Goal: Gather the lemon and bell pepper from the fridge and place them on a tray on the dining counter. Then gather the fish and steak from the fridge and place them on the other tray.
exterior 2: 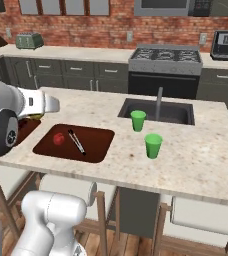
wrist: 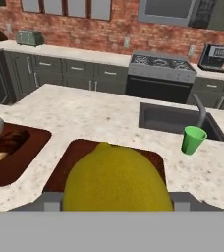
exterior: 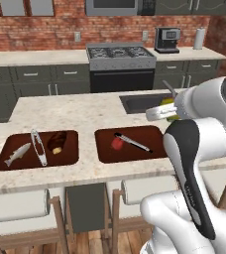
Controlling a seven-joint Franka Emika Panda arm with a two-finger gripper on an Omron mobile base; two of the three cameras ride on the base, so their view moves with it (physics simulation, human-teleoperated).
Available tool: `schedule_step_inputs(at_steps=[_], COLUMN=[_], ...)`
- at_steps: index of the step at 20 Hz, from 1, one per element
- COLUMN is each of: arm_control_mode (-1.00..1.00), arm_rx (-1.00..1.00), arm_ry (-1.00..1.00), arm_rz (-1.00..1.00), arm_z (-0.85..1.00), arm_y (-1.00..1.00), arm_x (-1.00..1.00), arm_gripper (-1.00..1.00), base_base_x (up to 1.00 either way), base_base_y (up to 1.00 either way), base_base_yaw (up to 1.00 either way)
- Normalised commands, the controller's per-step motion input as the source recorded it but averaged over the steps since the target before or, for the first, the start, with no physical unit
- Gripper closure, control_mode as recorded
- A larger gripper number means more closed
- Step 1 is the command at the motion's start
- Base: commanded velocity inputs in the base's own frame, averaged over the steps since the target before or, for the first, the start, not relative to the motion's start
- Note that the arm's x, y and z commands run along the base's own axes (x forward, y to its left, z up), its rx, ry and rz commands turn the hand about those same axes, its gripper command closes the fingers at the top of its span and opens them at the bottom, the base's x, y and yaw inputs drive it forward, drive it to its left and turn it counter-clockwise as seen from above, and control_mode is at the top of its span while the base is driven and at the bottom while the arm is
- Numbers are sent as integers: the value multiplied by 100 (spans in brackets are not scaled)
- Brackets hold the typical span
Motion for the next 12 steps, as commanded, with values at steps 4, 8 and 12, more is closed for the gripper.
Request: schedule_step_inputs(at_steps=[4,8,12], arm_control_mode=[-100,-100,-100], arm_rx=[0,0,-11], arm_ry=[19,16,3], arm_rz=[0,2,0], arm_z=[-66,-74,-52], arm_y=[-26,-28,-3], arm_x=[72,52,28], arm_gripper=[100,100,100], base_base_x=[0,0,0], base_base_y=[0,0,0], base_base_yaw=[0,0,0])
